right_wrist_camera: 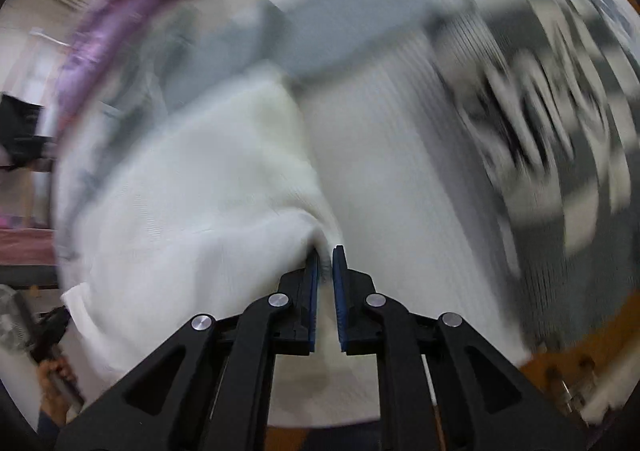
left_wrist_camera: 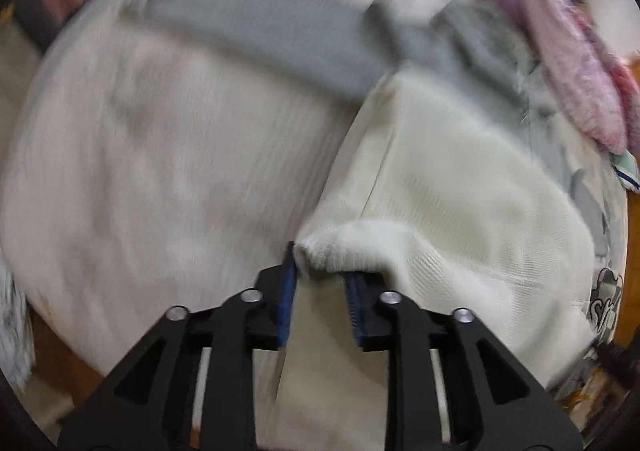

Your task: Fold large clothes

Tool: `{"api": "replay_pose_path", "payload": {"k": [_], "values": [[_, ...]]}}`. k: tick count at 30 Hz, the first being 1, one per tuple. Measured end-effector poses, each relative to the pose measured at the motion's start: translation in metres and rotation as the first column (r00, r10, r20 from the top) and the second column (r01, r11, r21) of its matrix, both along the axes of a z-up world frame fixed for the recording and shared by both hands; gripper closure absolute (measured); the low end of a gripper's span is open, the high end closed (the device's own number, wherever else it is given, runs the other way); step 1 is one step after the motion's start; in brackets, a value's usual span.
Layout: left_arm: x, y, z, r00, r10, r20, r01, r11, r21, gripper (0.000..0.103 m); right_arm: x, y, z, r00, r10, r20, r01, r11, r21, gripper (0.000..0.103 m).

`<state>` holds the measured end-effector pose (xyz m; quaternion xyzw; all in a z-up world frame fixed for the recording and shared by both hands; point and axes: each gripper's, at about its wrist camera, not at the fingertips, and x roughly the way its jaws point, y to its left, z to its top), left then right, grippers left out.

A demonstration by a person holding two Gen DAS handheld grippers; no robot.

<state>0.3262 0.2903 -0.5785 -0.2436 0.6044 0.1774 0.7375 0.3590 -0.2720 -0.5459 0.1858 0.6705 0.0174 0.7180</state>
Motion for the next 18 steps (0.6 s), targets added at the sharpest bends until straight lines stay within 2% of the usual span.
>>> {"api": "replay_pose_path", "payload": {"k": [1,4,6,7,9,12,15,17,18], "values": [[-0.01,0.001,-0.005,0.999,0.033,-0.014,-0.034,0.999,-0.007,0.077,-0.006,0.0,-0.003,1.0,-0.021,-0.009,0.021,1.0,0.017,0.093],[-0.041,0.009,-0.008,0.982,0.188,-0.017,-0.189,0.981,-0.043,0.047,-0.019,0.003,-0.006,0.998,-0.059,-0.029,0.06,0.997,0.049,0.084],[-0.06,0.01,0.0,0.956,0.291,0.028,-0.287,0.953,-0.1,0.045,-0.026,0.006,-0.005,0.994,-0.103,-0.04,0.107,0.99,0.089,0.071],[-0.067,0.008,0.002,0.944,0.327,0.038,-0.32,0.939,-0.126,0.041,-0.029,0.006,-0.003,0.992,-0.123,-0.04,0.127,0.985,0.12,0.059],[-0.079,0.002,0.008,0.91,0.408,0.07,-0.388,0.9,-0.197,0.04,-0.034,0.008,-0.001,0.987,-0.154,-0.049,0.161,0.967,0.195,0.055],[-0.082,-0.014,0.01,0.892,0.442,0.098,-0.41,0.879,-0.243,0.037,-0.04,0.008,-0.004,0.974,-0.208,-0.092,0.227,0.919,0.321,0.048],[-0.07,-0.032,-0.004,0.899,0.433,0.061,-0.408,0.882,-0.236,0.037,-0.029,0.011,-0.025,0.964,-0.214,-0.158,0.255,0.91,0.326,0.048],[-0.058,-0.04,-0.021,0.914,0.406,-0.011,-0.401,0.898,-0.181,0.037,-0.019,0.01,-0.037,0.954,-0.232,-0.191,0.283,0.907,0.313,0.048],[-0.055,-0.04,-0.027,0.912,0.41,-0.023,-0.407,0.895,-0.18,0.037,-0.015,0.013,-0.044,0.951,-0.224,-0.214,0.284,0.905,0.315,0.048]]}}
